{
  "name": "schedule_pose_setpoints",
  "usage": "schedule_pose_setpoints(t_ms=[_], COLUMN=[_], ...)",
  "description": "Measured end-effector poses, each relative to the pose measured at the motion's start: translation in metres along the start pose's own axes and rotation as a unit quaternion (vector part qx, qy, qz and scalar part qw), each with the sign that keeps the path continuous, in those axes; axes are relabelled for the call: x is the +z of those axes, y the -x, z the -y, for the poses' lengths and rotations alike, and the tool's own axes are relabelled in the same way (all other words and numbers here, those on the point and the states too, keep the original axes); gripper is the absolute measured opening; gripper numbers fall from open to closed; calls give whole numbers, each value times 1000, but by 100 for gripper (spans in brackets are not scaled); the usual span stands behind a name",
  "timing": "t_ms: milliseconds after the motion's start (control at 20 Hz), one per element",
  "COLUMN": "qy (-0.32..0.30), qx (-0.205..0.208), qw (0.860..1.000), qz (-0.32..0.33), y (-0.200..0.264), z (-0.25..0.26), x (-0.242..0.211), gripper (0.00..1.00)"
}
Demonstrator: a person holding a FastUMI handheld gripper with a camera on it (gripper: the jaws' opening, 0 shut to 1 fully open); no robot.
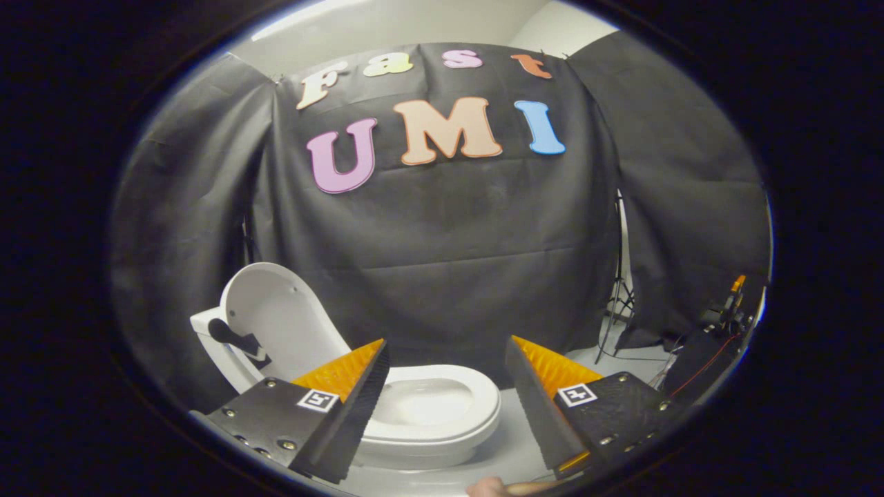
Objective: Open the toilet lid.
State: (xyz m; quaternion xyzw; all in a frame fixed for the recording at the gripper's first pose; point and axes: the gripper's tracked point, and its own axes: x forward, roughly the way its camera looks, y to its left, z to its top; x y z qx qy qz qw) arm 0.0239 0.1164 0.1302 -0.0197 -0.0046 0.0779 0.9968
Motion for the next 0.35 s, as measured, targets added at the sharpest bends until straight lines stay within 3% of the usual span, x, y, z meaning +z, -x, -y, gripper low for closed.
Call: schedule_pose_setpoints(t_ms=[150,250,350], qy=[6,14,37], qx=[9,37,30], qw=[1000,999,996], qz=[-2,36,74], y=[4,12,16], z=[1,-12,-7], x=[2,18,36], gripper=[99,99,99])
